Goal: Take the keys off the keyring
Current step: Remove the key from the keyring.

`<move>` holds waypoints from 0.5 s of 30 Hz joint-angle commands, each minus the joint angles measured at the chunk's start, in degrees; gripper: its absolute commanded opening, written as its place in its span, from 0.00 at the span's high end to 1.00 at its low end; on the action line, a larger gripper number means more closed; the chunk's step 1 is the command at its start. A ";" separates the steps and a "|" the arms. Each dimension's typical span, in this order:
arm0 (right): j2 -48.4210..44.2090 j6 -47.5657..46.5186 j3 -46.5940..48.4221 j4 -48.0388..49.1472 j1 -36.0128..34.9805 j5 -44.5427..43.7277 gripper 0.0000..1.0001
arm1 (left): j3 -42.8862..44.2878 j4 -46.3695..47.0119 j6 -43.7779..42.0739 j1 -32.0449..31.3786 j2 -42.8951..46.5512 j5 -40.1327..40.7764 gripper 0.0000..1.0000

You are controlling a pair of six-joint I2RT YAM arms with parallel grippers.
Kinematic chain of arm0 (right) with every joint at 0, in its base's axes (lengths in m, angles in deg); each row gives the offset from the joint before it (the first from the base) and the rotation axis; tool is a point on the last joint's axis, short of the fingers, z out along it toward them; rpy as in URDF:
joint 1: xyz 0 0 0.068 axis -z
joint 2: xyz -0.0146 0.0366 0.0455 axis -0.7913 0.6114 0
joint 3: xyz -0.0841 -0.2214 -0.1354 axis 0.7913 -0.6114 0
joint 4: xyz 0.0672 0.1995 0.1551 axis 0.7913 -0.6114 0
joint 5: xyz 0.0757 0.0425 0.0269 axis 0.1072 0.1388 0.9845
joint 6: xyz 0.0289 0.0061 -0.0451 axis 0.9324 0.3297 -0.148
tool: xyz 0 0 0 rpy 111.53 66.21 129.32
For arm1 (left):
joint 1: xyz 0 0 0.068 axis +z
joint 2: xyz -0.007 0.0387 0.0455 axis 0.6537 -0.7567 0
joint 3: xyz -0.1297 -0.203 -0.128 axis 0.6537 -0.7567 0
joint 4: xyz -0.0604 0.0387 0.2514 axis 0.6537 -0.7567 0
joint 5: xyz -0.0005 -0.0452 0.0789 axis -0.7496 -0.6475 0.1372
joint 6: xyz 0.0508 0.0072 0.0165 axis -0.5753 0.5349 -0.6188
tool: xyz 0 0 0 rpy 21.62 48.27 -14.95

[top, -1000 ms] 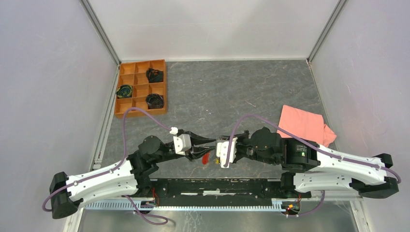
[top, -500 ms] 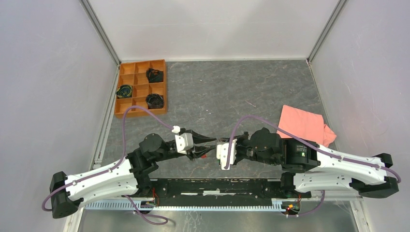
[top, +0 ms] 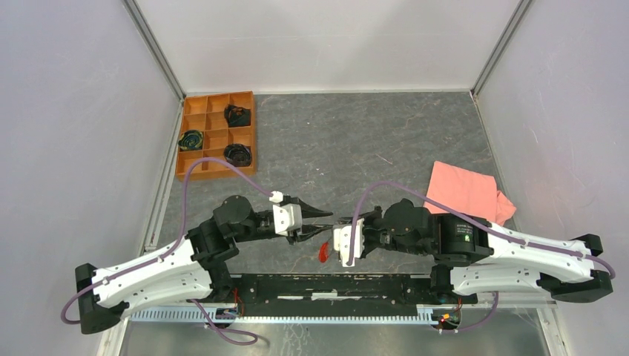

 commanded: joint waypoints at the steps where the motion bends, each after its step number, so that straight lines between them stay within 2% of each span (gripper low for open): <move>1: -2.20 -0.86 2.44 2.36 -0.67 0.58 0.99 | 3.81 -4.65 -3.73 -0.50 -1.84 -3.94 0.62; 15: -2.39 -0.52 2.92 0.77 -1.50 0.54 0.99 | 5.94 -5.29 -5.07 -0.49 -5.52 -6.39 0.62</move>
